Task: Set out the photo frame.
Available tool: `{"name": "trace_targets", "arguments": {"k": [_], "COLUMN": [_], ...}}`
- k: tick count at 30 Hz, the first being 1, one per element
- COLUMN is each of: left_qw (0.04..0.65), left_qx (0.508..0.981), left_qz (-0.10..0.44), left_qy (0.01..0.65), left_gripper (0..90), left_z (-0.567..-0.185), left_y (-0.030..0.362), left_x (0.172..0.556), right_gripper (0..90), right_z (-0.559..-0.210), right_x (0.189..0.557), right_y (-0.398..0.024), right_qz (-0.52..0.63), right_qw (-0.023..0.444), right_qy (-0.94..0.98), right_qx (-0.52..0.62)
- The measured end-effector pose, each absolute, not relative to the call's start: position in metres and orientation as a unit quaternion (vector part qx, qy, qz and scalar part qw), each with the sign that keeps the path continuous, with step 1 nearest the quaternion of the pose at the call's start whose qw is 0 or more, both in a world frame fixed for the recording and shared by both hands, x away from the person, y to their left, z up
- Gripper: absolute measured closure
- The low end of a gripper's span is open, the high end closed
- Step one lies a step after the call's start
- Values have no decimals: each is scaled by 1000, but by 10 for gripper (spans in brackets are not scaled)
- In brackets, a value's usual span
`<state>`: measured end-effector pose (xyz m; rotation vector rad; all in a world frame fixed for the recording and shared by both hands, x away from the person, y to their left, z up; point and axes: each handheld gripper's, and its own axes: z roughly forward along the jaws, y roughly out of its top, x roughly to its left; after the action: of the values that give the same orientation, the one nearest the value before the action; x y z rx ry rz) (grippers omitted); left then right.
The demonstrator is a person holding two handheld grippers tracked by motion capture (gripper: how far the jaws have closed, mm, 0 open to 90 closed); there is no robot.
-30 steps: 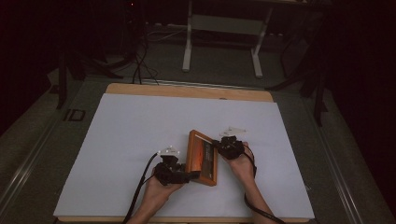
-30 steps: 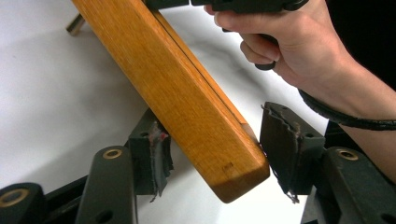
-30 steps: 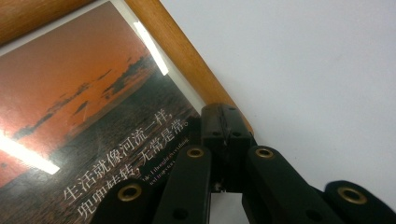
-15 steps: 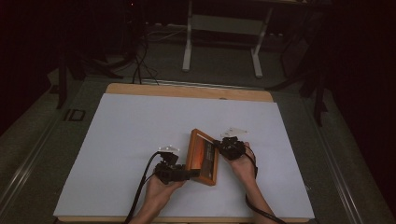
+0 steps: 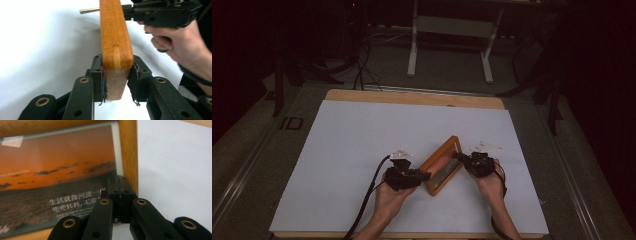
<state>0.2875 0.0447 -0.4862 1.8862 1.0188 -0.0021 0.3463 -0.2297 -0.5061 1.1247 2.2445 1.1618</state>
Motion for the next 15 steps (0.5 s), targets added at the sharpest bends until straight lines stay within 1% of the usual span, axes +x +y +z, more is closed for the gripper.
{"name": "trace_targets", "arguments": {"k": [4,8,11,12,15], "left_qw": [467,466,469,471,475], "left_qx": [798,813,828,831,832], "left_qz": [38,59,87,89,84], "left_qy": [379,345,294,282,274], "left_gripper": [694,695,695,695,694], "left_z": [-481,-479,-480,-481,-482], "left_y": [35,33,34,35,38], "left_x": [282,282,283,284,288], "right_gripper": [900,900,900,900,900], "right_z": [-499,-489,-480,-476,-468], "right_x": [334,325,320,319,316], "right_y": [-242,-247,-246,-246,-244], "right_qz": [422,432,436,437,430], "right_qw": [196,204,212,215,224], "right_qy": [791,787,789,789,795], "right_qx": [397,389,378,374,364]}}
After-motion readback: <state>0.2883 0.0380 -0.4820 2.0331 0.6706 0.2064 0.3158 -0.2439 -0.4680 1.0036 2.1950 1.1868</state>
